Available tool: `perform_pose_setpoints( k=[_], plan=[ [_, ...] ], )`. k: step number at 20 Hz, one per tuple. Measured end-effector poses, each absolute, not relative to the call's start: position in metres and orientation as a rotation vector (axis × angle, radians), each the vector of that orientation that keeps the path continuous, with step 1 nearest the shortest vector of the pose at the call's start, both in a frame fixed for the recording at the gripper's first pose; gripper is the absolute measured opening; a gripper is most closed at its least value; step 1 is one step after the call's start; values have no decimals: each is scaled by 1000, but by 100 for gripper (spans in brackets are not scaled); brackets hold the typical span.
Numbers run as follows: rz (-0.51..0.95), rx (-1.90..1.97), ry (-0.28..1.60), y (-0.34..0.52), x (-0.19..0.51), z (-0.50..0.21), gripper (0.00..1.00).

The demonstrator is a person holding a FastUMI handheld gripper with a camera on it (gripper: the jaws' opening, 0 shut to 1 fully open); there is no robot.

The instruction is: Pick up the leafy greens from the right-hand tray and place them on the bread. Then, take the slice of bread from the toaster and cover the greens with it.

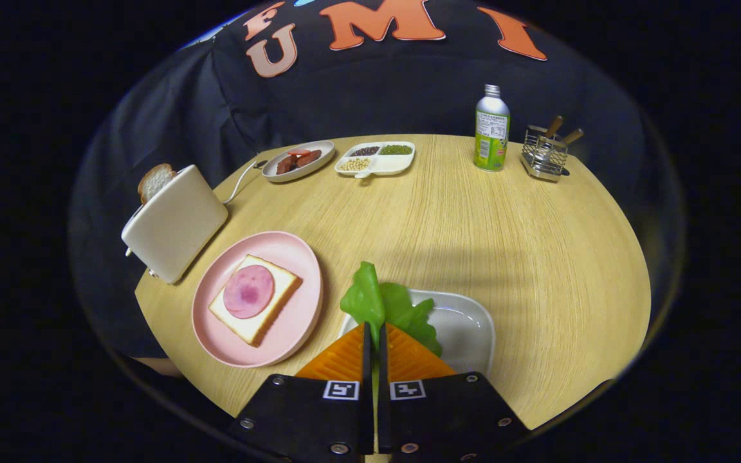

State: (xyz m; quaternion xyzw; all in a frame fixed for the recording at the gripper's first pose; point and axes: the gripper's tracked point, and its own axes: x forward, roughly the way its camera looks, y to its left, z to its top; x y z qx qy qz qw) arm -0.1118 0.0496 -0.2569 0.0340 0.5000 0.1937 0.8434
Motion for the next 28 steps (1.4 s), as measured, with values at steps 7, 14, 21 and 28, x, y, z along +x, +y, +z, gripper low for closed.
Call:
perform_pose_setpoints(
  k=[7, 14, 21, 28],
  plan=[
    [474, 95, 964, 84, -96, -227, 3],
    [561, 109, 910, 130, -85, -210, 3],
    [609, 47, 894, 170, -84, -221, 3],
    [652, -58, 881, 205, -91, -234, 6]
  ],
)
